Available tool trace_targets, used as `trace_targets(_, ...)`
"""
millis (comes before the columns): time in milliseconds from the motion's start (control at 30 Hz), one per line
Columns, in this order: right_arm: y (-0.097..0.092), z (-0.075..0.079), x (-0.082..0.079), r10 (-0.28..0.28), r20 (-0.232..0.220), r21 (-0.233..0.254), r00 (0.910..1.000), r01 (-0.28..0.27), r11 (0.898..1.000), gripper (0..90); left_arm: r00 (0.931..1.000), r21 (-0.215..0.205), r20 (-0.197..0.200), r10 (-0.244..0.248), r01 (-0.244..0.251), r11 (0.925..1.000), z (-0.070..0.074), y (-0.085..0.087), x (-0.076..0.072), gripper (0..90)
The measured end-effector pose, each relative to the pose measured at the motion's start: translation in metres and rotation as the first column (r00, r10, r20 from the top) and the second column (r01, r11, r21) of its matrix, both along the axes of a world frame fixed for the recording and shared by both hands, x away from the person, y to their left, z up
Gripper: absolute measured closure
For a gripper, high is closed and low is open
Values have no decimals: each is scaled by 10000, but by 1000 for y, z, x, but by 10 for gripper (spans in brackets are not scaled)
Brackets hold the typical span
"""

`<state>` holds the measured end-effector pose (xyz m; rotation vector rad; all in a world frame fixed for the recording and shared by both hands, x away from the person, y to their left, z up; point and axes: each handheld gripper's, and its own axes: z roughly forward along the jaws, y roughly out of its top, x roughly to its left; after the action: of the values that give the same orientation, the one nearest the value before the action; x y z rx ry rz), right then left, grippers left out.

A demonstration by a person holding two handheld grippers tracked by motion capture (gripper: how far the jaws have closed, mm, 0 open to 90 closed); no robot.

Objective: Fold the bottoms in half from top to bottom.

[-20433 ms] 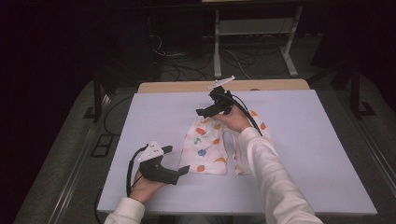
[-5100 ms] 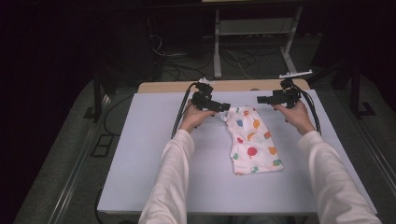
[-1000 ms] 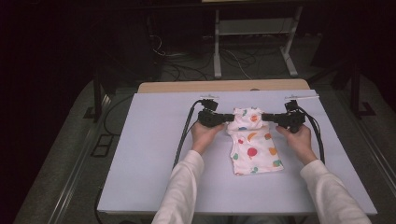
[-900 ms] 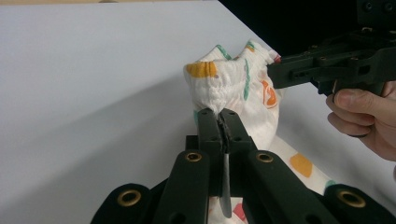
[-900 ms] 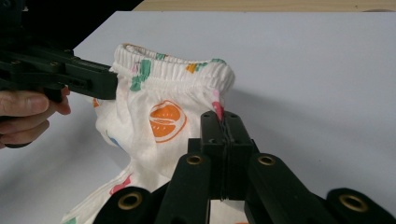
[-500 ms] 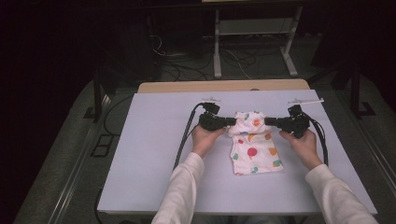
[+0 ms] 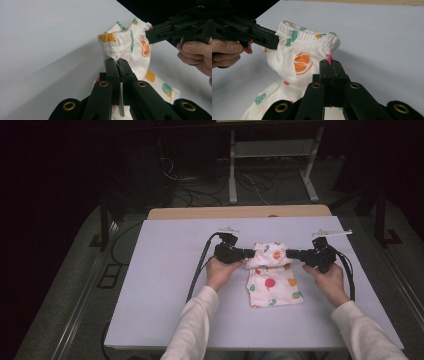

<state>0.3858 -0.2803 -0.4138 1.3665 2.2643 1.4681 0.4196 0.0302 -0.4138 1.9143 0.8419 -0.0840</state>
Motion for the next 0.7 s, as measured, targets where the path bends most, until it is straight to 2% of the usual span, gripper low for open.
trace_targets(133,-2,-1,-4,-21,1,86,10000,21,10000,877,9999,63,42,-137,136,9999,0,-1,-4,879)
trace_targets(300,-1,-4,-10,18,-57,0,10000,-18,10000,877,9997,448,16,-233,232,9987,-2,-3,-8,879)
trace_targets(700,-1,-9,-18,-35,-154,-243,9999,31,9997,877,9985,475,258,-491,478,9977,-6,-5,-18,879)
